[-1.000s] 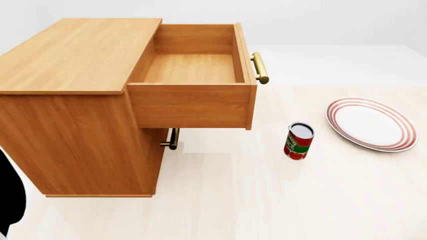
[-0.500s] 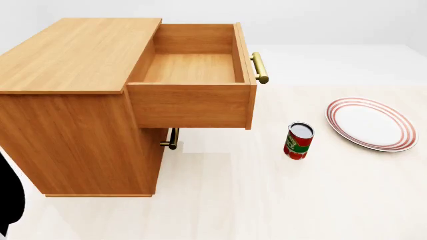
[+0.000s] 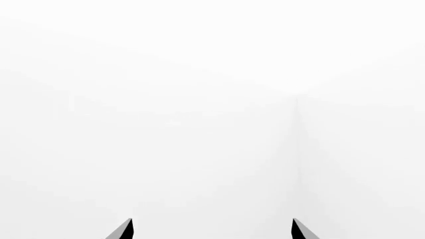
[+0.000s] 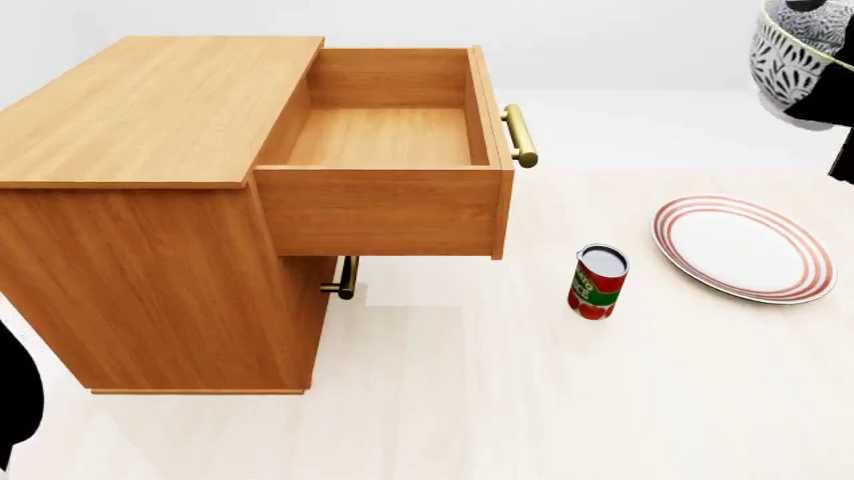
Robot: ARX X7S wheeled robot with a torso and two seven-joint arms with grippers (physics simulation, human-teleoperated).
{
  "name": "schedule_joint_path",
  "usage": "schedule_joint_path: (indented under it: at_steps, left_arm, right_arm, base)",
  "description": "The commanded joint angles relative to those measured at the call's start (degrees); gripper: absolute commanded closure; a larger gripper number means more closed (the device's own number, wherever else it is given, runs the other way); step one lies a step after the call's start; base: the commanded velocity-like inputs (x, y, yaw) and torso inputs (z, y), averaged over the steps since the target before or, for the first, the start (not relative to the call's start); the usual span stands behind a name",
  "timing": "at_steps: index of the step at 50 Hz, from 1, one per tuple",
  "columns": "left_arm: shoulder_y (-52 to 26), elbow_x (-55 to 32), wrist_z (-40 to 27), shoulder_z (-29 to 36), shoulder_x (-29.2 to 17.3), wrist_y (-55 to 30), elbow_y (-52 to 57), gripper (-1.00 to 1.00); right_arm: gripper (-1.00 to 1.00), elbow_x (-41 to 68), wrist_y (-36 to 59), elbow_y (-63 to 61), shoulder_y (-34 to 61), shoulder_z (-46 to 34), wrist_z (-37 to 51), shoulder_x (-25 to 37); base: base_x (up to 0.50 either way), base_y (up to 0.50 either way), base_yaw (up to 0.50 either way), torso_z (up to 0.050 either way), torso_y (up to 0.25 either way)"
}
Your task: Put the bowl in the top drawer of the cabinet.
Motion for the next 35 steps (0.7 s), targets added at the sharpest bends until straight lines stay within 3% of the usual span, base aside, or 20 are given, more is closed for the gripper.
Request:
schedule_joint_path:
  at_steps: [1,9,15,35]
  left_arm:
    - [-0.5,-1.4,-1.1,-0.6,-0.3,-0.6,0.4,-1.00]
    - [-0.8,-1.6,-1.4,-0.5,-0.6,-0.7,0.2,-1.00]
    - [-0.6,-0.4,-0.3,0.4,-0.5,0.5,-0.2,-1.00]
    - [-4.1,-4.3,-2.9,-0.7,-1.5,-2.2,-0.2,-1.00]
  right_arm:
    - [1.00,-6.0,-31.5,22.8,-4.9,7.3,-11.5,-13.4]
    - [1.00,-7.0,-51.1,38.7,-7.2,9.9,-15.1,-20.4]
    - [1.00,-7.4,-68.0,60.4,-6.8,12.0,-20.9,-30.1]
    - [1.00,-22.5,-68.2,60.7,-4.9,32.0,-27.0,-37.0]
  base:
    - [0.00,0.00,0.00,0.000,0.010]
    - [0.00,0.00,0.00,0.000,0.000]
    - [0.00,0.00,0.00,0.000,0.000]
    - [0.00,0.00,0.00,0.000,0.000]
